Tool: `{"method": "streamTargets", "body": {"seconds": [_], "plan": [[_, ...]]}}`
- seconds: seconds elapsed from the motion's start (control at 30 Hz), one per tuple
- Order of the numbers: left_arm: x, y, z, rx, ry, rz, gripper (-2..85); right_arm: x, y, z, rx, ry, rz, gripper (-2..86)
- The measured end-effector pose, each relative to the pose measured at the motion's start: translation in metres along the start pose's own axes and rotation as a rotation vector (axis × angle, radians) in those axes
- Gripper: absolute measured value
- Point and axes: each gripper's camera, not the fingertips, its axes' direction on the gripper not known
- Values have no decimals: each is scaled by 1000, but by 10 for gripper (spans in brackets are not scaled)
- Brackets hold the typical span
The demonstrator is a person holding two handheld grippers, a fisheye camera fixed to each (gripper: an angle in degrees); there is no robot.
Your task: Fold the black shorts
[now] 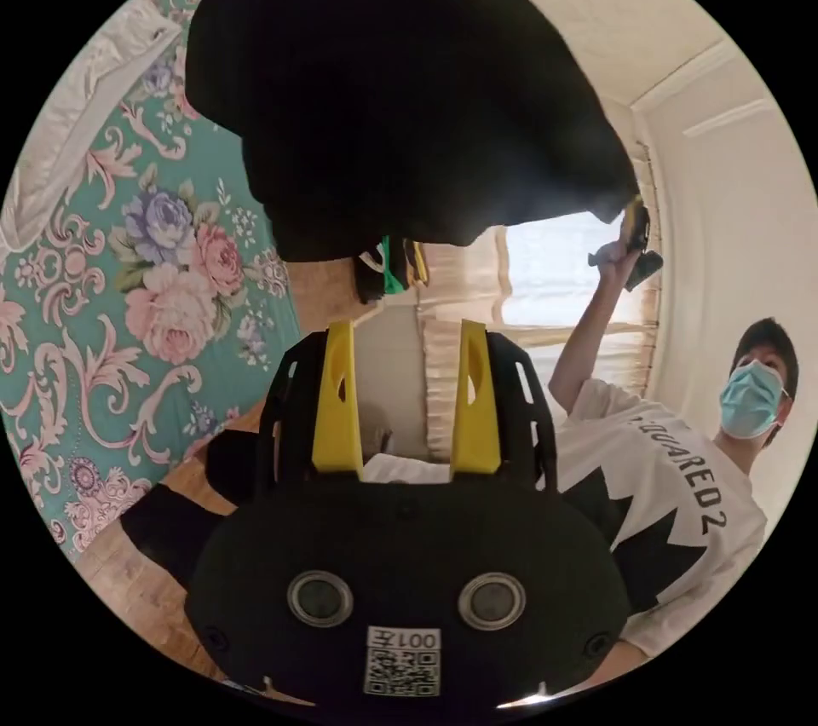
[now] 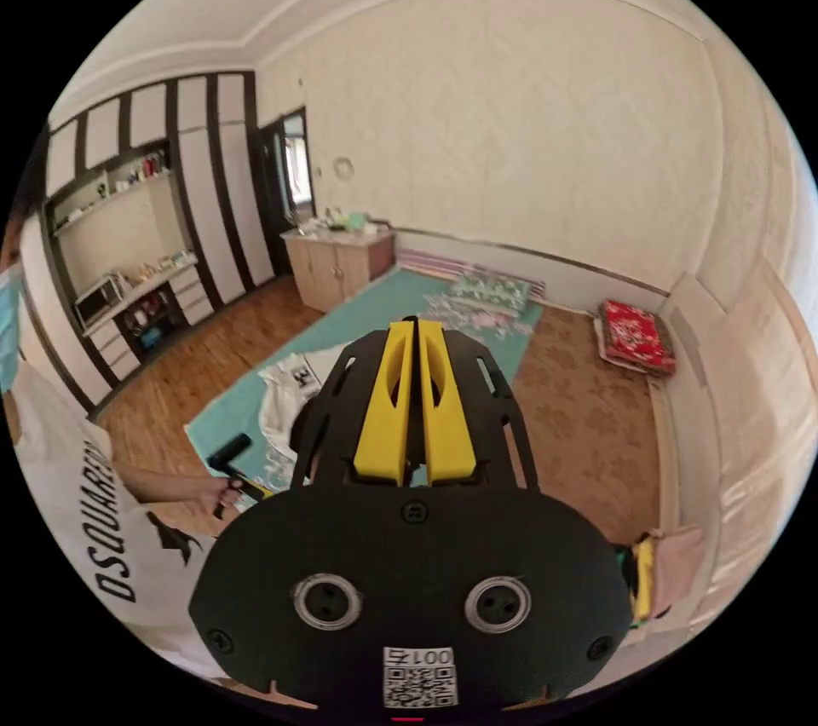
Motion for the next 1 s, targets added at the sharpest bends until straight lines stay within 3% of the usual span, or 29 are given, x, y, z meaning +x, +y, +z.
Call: {"method": "streamTargets", "body": {"seconds": [0.1,0.2,0.33,0.47,0.6,0.73,0.83,1.0], "plan": [[22,-15,39,64,-225,2,123,66,51,103,-337,144,-20,8],[26,-28,93,15,-434,-58,124,110,144,199,-602,104,16,11],[29,-62,178,-182,-792,-60,133,110,249,246,-634,8,56,37],[29,-114,266,-330,-1152,135,149,63,355,303,-714,-132,0,97],[16,-150,346,-431,-1322,324,149,7,431,364,-769,-85,-158,116],[-7,-163,421,-593,-1659,449,121,-14,469,397,-729,60,-175,118],[9,-163,440,-552,-1649,549,99,-18,485,404,-675,120,-187,117],[62,-170,435,-425,-1441,601,-3,-7,500,385,-584,44,-71,122]]}}
